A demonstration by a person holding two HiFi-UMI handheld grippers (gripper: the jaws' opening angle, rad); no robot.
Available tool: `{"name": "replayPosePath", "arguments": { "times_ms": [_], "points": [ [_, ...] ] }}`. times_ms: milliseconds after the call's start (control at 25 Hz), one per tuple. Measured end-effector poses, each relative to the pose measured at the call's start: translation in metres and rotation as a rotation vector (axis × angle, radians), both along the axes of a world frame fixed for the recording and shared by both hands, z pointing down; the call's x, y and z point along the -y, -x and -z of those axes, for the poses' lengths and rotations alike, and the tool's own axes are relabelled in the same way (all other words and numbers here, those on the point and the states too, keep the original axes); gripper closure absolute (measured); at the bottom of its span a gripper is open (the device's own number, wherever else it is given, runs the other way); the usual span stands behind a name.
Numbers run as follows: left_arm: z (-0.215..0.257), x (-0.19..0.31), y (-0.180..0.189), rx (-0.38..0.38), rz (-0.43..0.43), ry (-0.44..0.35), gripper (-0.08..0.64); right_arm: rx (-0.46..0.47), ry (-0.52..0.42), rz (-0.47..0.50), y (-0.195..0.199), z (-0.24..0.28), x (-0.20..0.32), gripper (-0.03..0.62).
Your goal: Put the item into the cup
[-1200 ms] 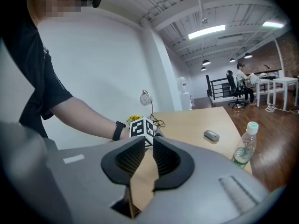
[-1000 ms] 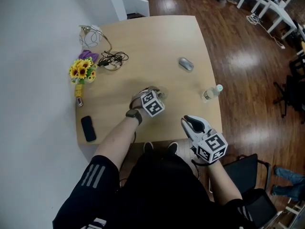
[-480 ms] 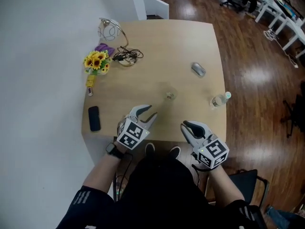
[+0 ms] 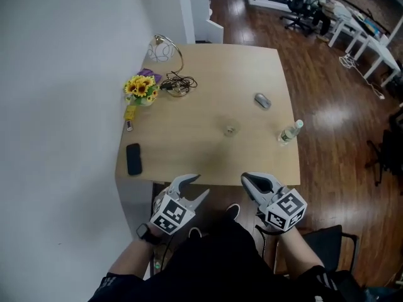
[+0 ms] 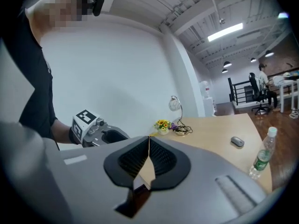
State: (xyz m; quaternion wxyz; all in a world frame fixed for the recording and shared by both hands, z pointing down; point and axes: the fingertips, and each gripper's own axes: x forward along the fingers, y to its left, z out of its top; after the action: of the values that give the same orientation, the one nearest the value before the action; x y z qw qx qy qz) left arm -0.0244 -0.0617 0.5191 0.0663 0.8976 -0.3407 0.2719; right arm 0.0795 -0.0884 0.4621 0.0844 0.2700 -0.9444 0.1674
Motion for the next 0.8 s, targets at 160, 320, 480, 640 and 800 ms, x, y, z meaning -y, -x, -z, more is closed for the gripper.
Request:
{"name": "replayPosePath", "arguments": {
  "times_ms": [160, 320, 480, 640, 800],
  "points": [
    [-0.002, -0.065, 0.026, -0.036, -0.021, 0.017, 0.374, 0.075, 0.043, -0.049, 0.026, 0.01, -0.063, 0.583],
    [-0.008, -0.131, 0.048, -0.049, -0.061, 0.053, 0.371, 0.086, 0.079, -0.091, 0.051, 0.007, -0.127, 0.584],
    [-0.002, -0.175, 0.057, -0.067, -0.087, 0.064, 0.371, 0.013, 0.052, -0.077, 0.064, 0.009, -0.178, 0.584],
    [0.017, -0.192, 0.056, -0.096, -0.086, 0.022, 0.371, -0.003, 0.016, -0.081, 0.059, 0.018, -0.202, 0.584],
    [0.033, -0.199, 0.05, -0.118, -0.06, -0.013, 0.371, 0.0, -0.005, -0.067, 0.053, 0.025, -0.214, 0.584]
  ]
}}
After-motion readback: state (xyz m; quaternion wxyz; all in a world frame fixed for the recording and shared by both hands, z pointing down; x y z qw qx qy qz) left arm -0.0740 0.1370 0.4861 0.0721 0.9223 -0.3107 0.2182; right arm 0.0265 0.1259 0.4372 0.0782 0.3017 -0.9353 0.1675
